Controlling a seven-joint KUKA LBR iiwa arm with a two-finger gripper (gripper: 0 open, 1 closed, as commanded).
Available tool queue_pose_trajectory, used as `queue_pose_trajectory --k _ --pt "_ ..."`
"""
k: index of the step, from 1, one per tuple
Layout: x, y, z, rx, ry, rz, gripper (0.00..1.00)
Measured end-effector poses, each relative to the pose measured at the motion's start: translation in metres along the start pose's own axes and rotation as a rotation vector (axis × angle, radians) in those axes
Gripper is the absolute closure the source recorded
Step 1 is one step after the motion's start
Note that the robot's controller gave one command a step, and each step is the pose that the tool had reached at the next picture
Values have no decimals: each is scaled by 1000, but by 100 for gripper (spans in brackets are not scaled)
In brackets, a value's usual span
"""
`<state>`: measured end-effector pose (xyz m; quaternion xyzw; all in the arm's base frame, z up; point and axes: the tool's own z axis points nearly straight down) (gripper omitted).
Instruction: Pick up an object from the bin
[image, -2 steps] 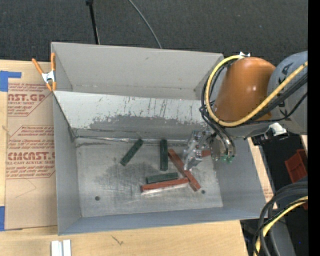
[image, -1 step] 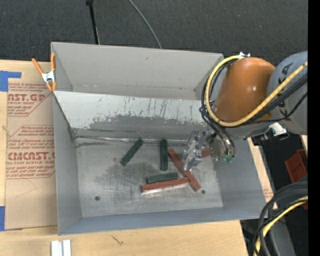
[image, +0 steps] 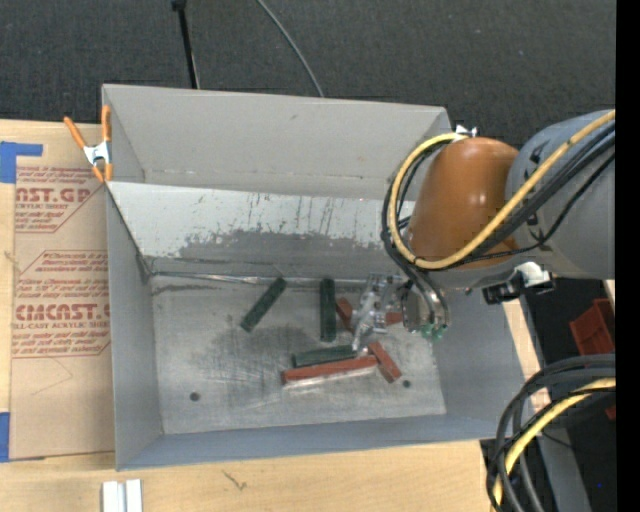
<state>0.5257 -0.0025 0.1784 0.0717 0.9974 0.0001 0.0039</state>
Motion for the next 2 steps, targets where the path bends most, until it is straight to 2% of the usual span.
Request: queue_pose_trajectory --k 1,2 --pt "3 4 80 2 11 -4 0" --pt "2 4 84 1 6 -7 0"
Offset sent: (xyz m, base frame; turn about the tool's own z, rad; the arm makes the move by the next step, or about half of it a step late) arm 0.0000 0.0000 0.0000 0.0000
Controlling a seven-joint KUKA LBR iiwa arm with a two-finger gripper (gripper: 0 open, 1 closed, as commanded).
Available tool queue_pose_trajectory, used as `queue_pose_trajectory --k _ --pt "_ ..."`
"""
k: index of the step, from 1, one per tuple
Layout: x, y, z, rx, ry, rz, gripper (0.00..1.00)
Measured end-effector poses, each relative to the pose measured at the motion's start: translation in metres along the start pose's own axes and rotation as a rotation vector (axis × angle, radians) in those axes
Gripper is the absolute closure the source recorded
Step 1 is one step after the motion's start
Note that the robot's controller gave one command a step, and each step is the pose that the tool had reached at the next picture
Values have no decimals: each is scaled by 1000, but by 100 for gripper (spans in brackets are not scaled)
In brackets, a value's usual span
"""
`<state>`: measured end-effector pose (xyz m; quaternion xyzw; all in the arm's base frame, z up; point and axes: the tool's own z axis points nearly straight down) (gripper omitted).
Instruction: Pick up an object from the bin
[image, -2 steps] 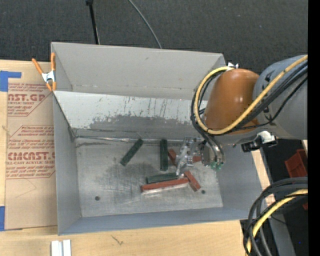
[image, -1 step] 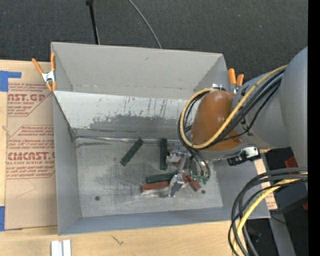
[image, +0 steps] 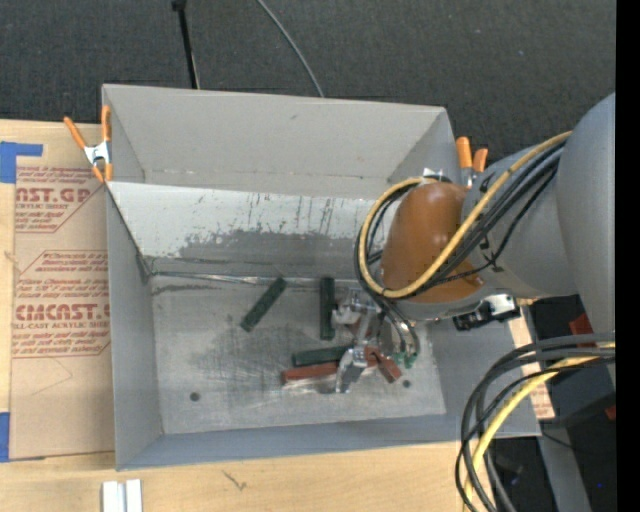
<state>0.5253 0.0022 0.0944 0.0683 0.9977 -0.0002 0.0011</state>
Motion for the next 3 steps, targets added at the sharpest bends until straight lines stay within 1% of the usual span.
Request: queue_pose_trajectory --k 1,2,3 --pt "27 10 17 -1 -25 -3 100" --pt "27 10 17 -1 -25 -3 100" --pt "7 21 -144 -1 -7 -92 100"
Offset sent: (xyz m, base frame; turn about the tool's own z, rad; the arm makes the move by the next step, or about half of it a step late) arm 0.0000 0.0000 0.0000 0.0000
